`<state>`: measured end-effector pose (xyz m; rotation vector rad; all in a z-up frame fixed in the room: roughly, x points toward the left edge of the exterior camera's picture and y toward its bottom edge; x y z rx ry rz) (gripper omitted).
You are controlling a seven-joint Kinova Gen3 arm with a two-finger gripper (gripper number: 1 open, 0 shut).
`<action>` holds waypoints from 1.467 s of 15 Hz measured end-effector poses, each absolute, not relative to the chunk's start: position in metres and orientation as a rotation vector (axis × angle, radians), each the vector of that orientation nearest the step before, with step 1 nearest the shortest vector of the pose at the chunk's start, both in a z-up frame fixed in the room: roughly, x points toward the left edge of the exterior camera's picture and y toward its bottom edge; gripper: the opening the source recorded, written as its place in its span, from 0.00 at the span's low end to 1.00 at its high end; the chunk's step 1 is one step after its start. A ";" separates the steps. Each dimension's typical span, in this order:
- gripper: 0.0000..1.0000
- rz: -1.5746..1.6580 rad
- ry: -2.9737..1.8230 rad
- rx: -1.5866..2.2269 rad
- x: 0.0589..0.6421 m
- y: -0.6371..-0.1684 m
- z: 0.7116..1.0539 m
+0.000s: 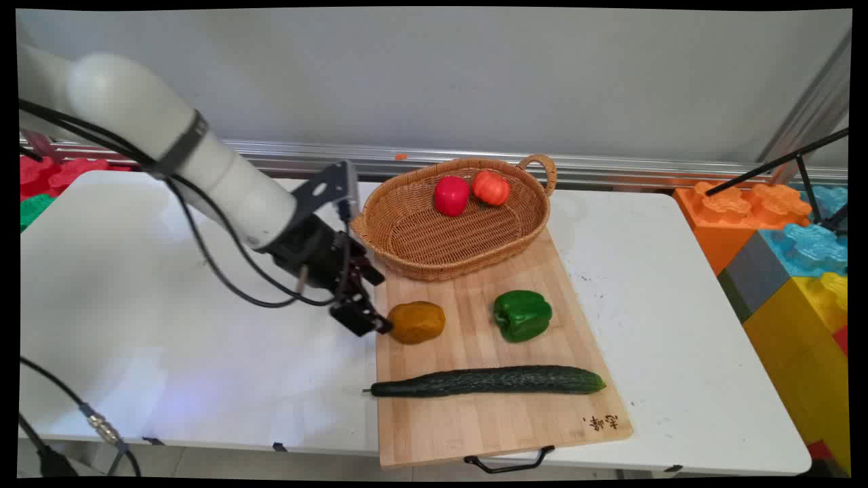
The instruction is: Pick up the potato from the cutting board, then place the picked object in the vegetable basket
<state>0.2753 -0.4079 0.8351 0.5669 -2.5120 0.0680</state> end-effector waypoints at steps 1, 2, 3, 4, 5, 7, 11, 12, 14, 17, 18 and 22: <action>1.00 0.072 -2.509 0.570 0.272 -0.410 0.831; 1.00 0.078 -2.505 0.572 0.267 -0.412 0.826; 1.00 0.083 -2.503 0.575 0.263 -0.413 0.820; 1.00 0.089 -2.500 0.579 0.258 -0.416 0.812; 1.00 0.092 -2.499 0.582 0.254 -0.417 0.806; 1.00 0.094 -2.496 0.587 0.246 -0.419 0.795; 1.00 0.101 -2.492 0.589 0.235 -0.422 0.778; 1.00 0.103 -2.492 0.588 0.233 -0.423 0.774; 1.00 0.108 -2.493 0.584 0.230 -0.424 0.769; 0.00 0.104 -2.499 0.572 0.227 -0.423 0.765; 0.00 0.102 -2.500 0.569 0.226 -0.422 0.765; 0.00 0.096 -2.498 0.580 0.229 -0.417 0.782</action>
